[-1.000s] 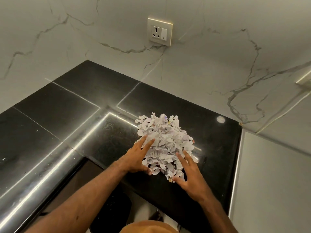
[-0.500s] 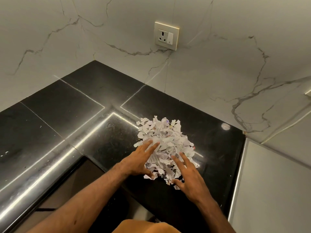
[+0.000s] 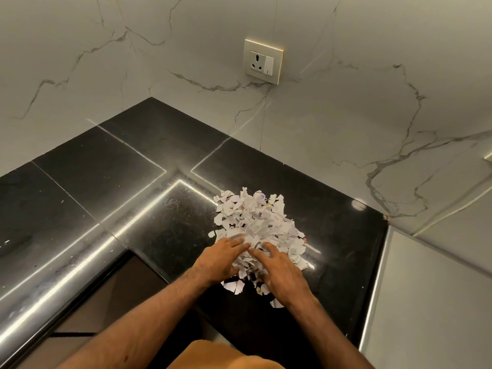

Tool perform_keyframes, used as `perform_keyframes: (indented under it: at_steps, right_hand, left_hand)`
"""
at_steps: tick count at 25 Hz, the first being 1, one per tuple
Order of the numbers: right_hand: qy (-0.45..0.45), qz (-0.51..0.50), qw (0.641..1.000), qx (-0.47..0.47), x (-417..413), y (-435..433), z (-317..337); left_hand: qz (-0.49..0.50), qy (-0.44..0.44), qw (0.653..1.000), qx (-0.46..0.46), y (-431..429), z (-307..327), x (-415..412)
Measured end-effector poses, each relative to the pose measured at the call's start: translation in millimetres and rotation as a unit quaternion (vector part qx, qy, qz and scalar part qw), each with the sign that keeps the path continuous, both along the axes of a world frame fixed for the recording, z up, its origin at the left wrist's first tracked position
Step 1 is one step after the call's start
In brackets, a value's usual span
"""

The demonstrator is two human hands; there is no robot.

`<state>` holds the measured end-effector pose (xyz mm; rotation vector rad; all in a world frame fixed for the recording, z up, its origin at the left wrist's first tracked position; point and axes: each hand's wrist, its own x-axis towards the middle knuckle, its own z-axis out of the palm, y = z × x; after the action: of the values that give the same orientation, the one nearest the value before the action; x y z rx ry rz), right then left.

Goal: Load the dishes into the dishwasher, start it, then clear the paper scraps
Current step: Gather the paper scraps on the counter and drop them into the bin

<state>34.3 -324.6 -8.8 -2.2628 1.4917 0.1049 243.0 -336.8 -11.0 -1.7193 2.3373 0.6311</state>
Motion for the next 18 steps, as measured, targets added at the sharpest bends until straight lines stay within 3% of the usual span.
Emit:
perform_keyframes:
  at_steps: [9, 18]
  right_hand:
    - [-0.027, -0.04, 0.999, 0.0, 11, -14, -1]
    - [-0.026, -0.06, 0.998, 0.005, 19, -15, -1]
  left_hand:
    - [0.065, 0.012, 0.998, -0.016, 6, 0, -11]
    - [0.04, -0.003, 0.998, -0.055, -3, -8, -22]
